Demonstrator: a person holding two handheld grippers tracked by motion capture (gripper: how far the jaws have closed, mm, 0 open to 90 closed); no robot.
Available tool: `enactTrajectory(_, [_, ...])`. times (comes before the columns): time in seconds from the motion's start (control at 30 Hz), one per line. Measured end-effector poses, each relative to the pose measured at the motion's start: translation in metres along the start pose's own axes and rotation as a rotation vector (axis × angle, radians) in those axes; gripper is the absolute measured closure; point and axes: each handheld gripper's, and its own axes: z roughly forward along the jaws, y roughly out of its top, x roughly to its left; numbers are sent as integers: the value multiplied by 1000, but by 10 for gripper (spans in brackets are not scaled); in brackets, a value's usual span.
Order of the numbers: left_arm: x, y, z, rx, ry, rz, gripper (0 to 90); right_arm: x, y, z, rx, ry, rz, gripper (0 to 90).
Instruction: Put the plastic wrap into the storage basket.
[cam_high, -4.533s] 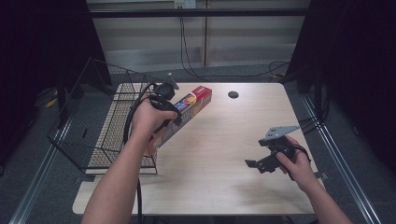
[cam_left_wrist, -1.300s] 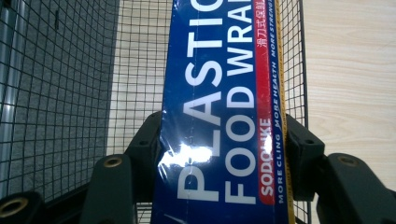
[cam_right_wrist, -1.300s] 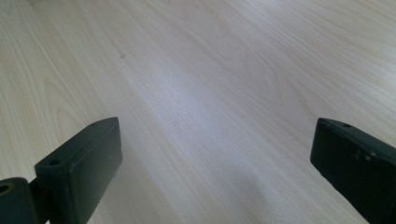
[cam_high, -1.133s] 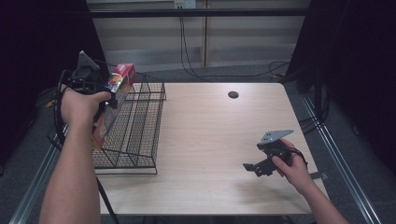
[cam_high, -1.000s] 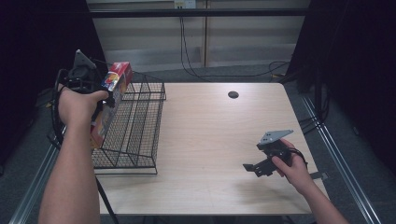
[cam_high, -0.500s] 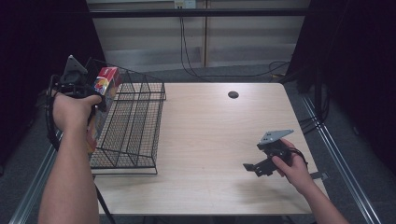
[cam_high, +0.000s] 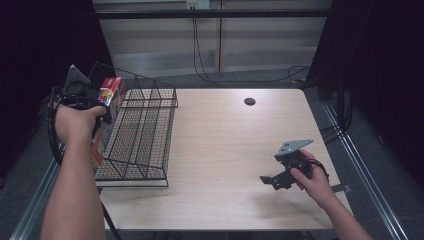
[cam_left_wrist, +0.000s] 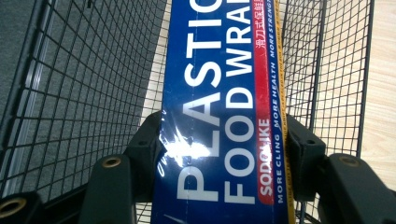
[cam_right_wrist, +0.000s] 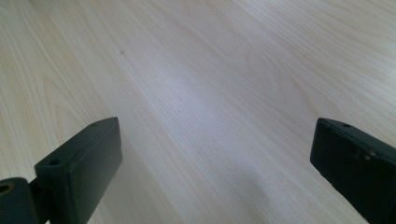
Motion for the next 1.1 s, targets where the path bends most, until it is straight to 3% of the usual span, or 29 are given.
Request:
enactTrajectory(0.63, [1,-2,8,27,14,-10,423,1,0,0,4,11,-7,21])
enactTrajectory(0.9, [4,-1,14,29,26,-32,421,1,0,0,1,5,-12,21])
enactTrajectory(1.0, [4,1,14,38,31,-14,420,2,0,-1,4,-1,-15,21])
enactTrajectory(1.1, [3,1,15,35,33,-26,417,1,0,-2,-2,-6,-15,21])
